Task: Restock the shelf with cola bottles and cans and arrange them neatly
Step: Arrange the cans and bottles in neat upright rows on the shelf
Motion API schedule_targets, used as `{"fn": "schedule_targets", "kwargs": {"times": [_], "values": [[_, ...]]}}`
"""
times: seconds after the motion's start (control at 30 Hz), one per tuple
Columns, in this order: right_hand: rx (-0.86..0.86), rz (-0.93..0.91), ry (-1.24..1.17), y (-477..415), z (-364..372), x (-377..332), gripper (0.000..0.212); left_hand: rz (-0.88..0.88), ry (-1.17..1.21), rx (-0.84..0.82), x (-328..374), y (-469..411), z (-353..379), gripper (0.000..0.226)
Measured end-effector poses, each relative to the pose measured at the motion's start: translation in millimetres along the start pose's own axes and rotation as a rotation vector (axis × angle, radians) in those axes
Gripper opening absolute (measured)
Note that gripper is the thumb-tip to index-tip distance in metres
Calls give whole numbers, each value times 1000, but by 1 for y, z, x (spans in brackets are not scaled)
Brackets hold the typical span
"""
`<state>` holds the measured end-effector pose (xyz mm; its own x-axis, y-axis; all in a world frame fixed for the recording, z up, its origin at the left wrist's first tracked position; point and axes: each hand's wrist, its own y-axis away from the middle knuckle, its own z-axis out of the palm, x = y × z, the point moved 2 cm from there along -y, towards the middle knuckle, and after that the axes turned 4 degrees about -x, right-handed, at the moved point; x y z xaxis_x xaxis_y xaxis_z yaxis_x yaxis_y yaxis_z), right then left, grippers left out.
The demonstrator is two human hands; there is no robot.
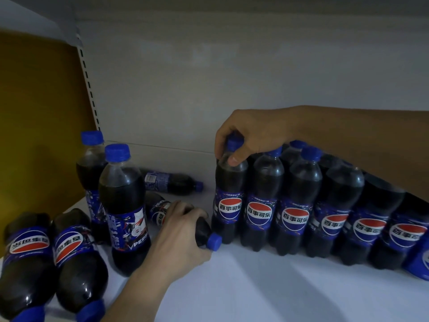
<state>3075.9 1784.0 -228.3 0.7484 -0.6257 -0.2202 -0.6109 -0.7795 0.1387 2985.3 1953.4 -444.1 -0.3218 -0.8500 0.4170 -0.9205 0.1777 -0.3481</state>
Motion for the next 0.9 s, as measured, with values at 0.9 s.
{"fn": "schedule_targets", "kwargs": {"times": [0.9], "values": [[27,66,273,-91,-7,-40,27,-542,572,481,2,-40,18,102]]}}
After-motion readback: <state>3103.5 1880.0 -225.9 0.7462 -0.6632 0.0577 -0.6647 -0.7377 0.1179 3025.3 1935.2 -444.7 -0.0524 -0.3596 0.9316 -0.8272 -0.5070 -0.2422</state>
